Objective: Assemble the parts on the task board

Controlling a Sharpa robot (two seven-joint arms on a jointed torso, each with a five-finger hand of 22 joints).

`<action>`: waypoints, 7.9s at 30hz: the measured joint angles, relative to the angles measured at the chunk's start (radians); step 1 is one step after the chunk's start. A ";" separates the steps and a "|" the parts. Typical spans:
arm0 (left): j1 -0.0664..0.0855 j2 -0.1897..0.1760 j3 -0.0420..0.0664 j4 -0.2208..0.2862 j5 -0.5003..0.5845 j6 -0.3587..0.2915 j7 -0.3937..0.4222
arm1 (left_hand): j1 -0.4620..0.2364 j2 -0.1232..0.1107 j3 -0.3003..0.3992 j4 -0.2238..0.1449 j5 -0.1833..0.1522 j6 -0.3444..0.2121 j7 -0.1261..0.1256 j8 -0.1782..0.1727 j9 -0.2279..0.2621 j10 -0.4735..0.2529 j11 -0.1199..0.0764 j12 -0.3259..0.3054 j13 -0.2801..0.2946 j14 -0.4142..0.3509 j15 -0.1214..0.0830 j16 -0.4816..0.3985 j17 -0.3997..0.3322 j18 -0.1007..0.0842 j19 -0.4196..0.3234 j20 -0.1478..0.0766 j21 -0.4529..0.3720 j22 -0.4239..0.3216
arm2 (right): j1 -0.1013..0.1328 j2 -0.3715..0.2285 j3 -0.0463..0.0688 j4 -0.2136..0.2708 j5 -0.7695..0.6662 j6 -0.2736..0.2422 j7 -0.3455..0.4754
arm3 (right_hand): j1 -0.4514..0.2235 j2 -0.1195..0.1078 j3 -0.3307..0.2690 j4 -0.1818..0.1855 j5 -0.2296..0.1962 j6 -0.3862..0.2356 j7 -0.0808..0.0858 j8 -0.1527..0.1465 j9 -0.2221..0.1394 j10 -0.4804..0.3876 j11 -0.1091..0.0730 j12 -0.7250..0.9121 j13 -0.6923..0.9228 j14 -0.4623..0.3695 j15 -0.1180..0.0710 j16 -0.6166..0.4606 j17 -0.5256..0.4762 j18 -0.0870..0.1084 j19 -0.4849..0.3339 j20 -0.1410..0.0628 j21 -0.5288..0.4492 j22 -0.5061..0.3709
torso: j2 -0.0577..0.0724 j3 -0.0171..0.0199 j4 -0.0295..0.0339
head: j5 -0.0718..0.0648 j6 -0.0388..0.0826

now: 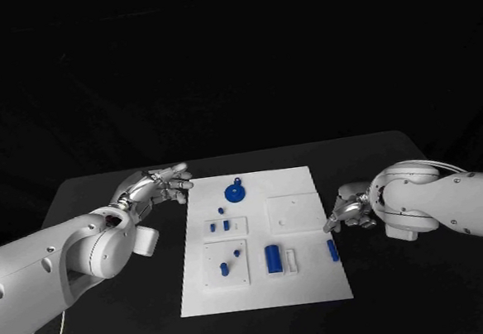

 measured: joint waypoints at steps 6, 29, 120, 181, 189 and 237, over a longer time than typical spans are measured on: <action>0.000 -0.001 0.000 0.000 0.000 0.000 0.000 | -0.004 -0.004 -0.002 0.002 0.000 0.000 0.000 0.000 0.000 0.000 0.000 0.000 0.000 0.000 0.000 0.000 0.000 0.000 0.000 0.000 0.000 0.001 | -0.029 0.008 -0.004 -0.012 -0.015 0.023 -0.014 | -0.033 0.004 -0.018 0.018 0.000 -0.001 0.001 0.000 0.001 0.000 0.000 -0.004 -0.001 -0.004 0.004 0.000 -0.001 0.000 -0.002 0.002 0.000 0.000 | 0.000 -0.0012 0.0019 | -0.004 -0.003; 0.000 -0.005 0.000 0.002 0.001 0.000 0.000 | -0.004 -0.004 0.000 0.005 0.000 0.000 0.000 0.000 0.000 0.000 0.000 0.000 0.000 0.000 0.000 0.000 0.001 0.000 -0.002 0.002 -0.004 0.002 | -0.080 0.032 -0.003 -0.021 -0.041 0.028 -0.020 | -0.027 0.056 -0.023 -0.007 0.000 -0.004 0.001 0.008 0.014 -0.002 0.002 -0.005 -0.001 -0.002 0.005 0.000 -0.001 0.002 -0.009 0.002 0.000 0.000 | 0.000 -0.0013 0.0012 | -0.005 -0.008; 0.000 0.000 0.000 0.002 0.003 0.002 -0.004 | -0.026 0.005 0.000 0.042 0.000 -0.006 0.006 0.000 -0.004 0.002 -0.002 0.000 0.000 0.000 0.000 -0.008 0.011 0.000 -0.002 0.002 -0.012 0.011 | -0.107 0.164 -0.005 0.017 0.095 -0.132 0.013 | 0.042 0.104 0.150 -0.030 0.004 0.071 -0.010 0.018 0.002 0.020 -0.020 -0.004 0.002 -0.004 -0.004 0.000 -0.009 0.017 -0.007 0.029 0.004 0.000 | 0.000 -0.0014 0.0009 | 0.011 -0.017; 0.000 -0.003 0.000 0.002 0.003 0.002 -0.006 | -0.026 0.005 0.003 0.044 0.000 -0.006 0.005 0.000 -0.005 0.000 0.000 0.000 0.000 0.000 0.000 -0.012 0.015 0.000 -0.002 0.002 -0.016 0.015 | -0.120 0.130 -0.006 0.035 0.105 -0.052 0.070 | 0.000 0.112 0.004 -0.043 0.004 0.069 -0.012 0.009 0.003 0.020 -0.020 -0.005 0.008 -0.004 -0.010 0.000 -0.011 0.017 -0.011 0.018 0.004 0.000 | 0.000 -0.0007 0.0006 | 0.015 -0.025; 0.000 -0.003 -0.001 0.002 0.003 0.002 -0.007 | -0.026 0.005 0.003 0.044 0.000 -0.006 0.006 0.004 -0.005 0.000 0.000 0.000 0.001 0.000 0.000 -0.012 0.016 0.000 -0.002 0.002 -0.016 0.015 | -0.120 0.137 -0.006 0.033 0.106 -0.049 0.068 | 0.008 0.165 0.059 -0.038 0.004 0.068 -0.014 0.009 0.004 0.020 -0.020 -0.005 0.008 -0.004 -0.010 0.000 -0.011 0.017 -0.018 0.014 0.004 0.000 | 0.000 -0.0013 0.0012 | 0.015 -0.029; 0.000 0.022 -0.001 -0.044 0.004 0.002 -0.009 | -0.026 0.005 0.003 0.044 0.000 -0.006 0.006 0.004 -0.005 0.002 -0.002 0.000 0.001 0.000 0.000 -0.012 0.017 0.000 0.000 0.000 -0.016 0.018 | -0.031 0.109 0.022 -0.033 0.165 -0.033 0.281 | 0.000 0.043 0.079 -0.060 0.004 0.037 -0.002 -0.009 -0.001 0.007 -0.007 -0.015 0.009 -0.015 -0.004 -0.019 -0.020 0.017 -0.023 0.016 -0.016 0.000 | -0.004 -0.0019 -0.0012 | 0.004 0.021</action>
